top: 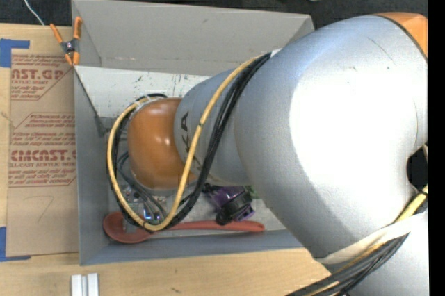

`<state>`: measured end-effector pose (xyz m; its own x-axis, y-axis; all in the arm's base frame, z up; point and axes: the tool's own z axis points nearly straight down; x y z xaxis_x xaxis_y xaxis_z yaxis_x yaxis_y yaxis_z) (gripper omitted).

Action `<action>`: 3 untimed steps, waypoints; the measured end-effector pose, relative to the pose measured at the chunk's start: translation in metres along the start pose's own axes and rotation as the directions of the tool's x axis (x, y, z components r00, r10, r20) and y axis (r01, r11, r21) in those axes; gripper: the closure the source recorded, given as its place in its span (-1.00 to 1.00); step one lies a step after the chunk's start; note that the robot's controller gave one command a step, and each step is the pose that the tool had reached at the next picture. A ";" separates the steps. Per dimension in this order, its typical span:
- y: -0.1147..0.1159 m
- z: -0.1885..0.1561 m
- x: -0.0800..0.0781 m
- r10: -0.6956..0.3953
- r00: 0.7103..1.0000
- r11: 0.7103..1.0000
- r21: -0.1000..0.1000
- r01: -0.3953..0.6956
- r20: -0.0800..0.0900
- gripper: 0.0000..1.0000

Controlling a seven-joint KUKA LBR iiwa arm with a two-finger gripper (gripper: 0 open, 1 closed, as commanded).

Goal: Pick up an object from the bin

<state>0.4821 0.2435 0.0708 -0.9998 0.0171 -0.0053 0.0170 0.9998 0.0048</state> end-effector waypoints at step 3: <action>0.000 -0.118 0.000 -0.082 0.997 0.997 -0.006 0.082 0.014 1.00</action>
Offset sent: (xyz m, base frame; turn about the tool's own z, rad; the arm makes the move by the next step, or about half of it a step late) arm 0.0000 -0.0039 -0.0008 -0.0412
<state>0.4813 0.2431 0.1886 -0.9977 -0.0651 -0.0197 -0.0653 0.9978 0.0106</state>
